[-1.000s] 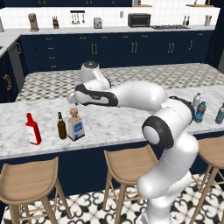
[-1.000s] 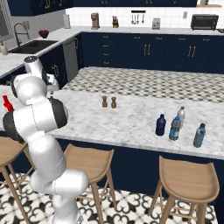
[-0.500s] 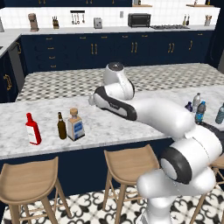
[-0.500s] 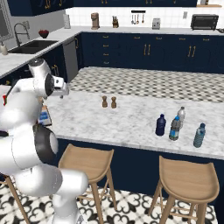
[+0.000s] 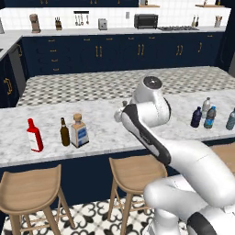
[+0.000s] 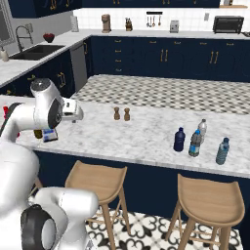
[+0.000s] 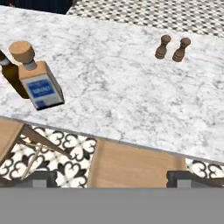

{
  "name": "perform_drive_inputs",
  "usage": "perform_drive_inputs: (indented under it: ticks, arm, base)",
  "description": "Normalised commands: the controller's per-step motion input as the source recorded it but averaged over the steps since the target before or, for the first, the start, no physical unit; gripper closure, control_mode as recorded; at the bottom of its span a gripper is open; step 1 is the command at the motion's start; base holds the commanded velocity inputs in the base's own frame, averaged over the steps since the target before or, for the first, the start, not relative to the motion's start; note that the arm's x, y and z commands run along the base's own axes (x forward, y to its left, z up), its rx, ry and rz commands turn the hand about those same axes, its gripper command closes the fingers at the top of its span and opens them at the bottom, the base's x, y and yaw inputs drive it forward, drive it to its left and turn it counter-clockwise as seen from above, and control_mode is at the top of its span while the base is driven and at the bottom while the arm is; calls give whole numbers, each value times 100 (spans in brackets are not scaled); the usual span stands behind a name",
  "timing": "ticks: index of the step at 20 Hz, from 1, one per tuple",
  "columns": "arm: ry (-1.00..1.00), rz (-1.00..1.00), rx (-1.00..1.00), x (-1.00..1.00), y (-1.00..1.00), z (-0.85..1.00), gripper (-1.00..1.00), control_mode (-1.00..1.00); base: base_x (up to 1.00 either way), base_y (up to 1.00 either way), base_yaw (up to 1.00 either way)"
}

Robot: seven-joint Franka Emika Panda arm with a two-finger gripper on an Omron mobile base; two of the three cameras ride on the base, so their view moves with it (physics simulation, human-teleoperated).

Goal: Move the plastic bottles in the middle to the plastics group, and the glass bottles in the middle to the glass group.

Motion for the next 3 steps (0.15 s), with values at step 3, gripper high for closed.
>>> perform_drive_inputs:
  ticks: [3]
  arm:
    - [-7, -1, 0, -100, -68, 1, -100, -100]
  base:
    - [0, 0, 0]
